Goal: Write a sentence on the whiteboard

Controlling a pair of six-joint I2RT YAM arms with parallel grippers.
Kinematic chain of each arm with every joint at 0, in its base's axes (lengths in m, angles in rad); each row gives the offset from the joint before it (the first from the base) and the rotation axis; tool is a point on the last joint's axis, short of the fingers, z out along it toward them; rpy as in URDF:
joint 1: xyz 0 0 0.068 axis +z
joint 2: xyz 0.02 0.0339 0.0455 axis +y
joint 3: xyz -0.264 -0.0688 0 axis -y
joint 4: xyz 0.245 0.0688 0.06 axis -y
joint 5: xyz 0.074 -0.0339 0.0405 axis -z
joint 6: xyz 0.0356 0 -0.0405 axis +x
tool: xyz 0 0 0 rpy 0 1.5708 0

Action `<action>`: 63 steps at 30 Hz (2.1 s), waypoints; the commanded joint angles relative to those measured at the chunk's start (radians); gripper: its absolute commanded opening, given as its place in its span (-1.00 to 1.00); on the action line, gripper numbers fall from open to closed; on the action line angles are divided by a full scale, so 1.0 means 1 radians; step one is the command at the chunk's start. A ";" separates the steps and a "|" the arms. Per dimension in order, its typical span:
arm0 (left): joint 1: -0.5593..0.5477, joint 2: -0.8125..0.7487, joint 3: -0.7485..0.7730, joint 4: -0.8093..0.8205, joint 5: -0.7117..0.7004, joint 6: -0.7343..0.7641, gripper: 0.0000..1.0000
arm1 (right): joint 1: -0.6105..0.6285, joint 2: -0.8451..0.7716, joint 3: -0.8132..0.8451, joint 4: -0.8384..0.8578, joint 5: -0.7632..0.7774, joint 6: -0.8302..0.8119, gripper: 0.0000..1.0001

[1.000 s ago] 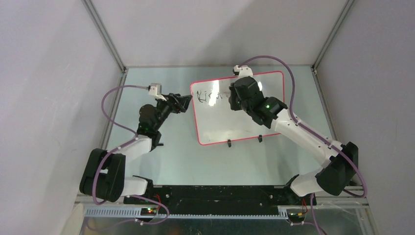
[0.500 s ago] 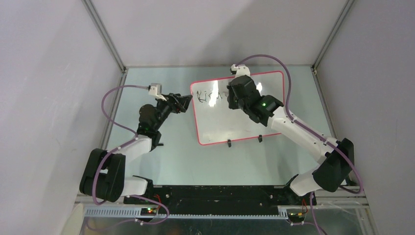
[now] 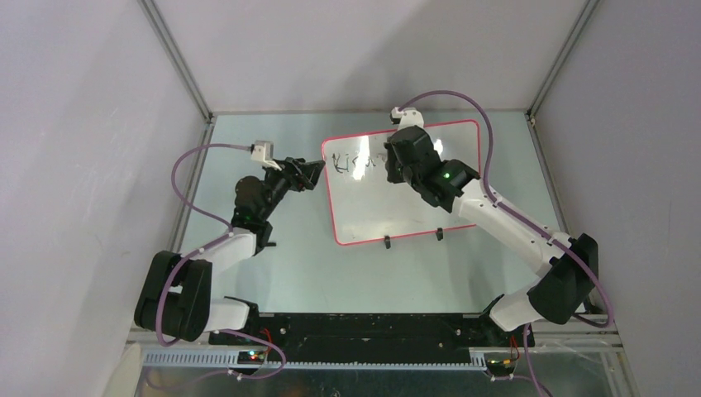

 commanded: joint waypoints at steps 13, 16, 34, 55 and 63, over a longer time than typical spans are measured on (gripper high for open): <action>-0.009 0.017 0.055 0.041 0.050 -0.011 0.53 | 0.002 0.017 0.046 0.002 0.000 -0.004 -1.00; -0.011 0.037 0.077 0.035 0.064 -0.019 0.49 | 0.002 0.016 0.046 0.000 0.000 -0.005 -1.00; -0.013 0.141 0.185 -0.029 0.089 -0.046 0.17 | 0.000 0.013 0.046 0.002 -0.001 -0.004 -1.00; -0.016 0.157 0.204 -0.035 0.133 -0.036 -0.62 | 0.000 0.018 0.049 0.001 -0.010 -0.009 -1.00; -0.018 0.152 0.206 -0.059 0.123 -0.016 -0.85 | 0.001 0.016 0.045 -0.019 0.001 -0.002 -1.00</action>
